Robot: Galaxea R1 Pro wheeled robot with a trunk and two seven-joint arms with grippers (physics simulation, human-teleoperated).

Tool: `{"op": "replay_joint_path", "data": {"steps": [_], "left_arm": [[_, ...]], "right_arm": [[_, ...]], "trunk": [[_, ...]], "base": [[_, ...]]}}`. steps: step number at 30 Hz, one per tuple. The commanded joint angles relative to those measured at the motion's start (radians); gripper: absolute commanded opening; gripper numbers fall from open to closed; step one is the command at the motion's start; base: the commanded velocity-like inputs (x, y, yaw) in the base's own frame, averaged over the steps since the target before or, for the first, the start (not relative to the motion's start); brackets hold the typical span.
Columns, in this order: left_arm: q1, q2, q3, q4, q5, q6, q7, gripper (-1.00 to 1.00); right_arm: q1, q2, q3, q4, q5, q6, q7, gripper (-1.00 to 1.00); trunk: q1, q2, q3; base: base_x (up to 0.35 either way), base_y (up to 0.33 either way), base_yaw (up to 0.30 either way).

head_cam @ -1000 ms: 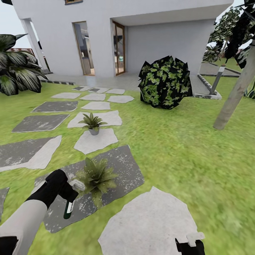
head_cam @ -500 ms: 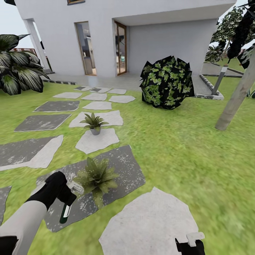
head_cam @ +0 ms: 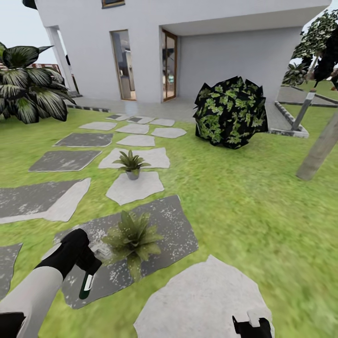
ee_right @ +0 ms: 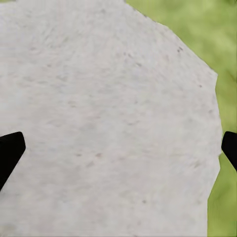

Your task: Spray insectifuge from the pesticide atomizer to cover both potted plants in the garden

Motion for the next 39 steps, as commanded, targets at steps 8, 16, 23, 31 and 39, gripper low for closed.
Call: {"op": "replay_joint_path", "data": {"steps": [8, 16, 23, 31, 39], "left_arm": [[0.001, -0.003, 0.000, -0.001, -0.008, 0.005, -0.006, -1.00], [0.000, -0.003, 0.000, -0.001, -0.012, 0.005, -0.005, -1.00], [0.000, -0.004, 0.000, -0.002, -0.013, 0.005, -0.005, -1.00], [0.000, -0.005, 0.000, -0.001, -0.014, 0.007, -0.005, -1.00], [0.001, 0.007, 0.000, 0.002, -0.036, 0.007, -0.005, -1.00]], "right_arm": [[-0.001, 0.000, -0.008, 0.000, 0.006, -0.004, 0.004, 1.00], [0.000, 0.000, -0.008, 0.000, 0.006, -0.004, 0.005, 1.00], [0.000, 0.000, -0.008, 0.000, 0.006, -0.004, 0.005, 1.00], [-0.001, 0.000, -0.008, 0.001, 0.006, -0.004, 0.005, 1.00], [-0.001, 0.000, -0.008, 0.001, 0.006, -0.004, 0.005, 1.00]], "trunk": [[0.000, 0.000, -0.001], [0.000, 0.000, -0.001], [0.000, 0.000, -0.001], [0.000, 0.000, -0.001], [0.000, 0.000, -0.001]], "base": [[0.000, -0.093, 0.092], [0.000, -0.271, 0.000], [0.017, -0.245, 0.091], [0.097, -0.137, 0.269], [0.072, -0.004, 0.051]]}}
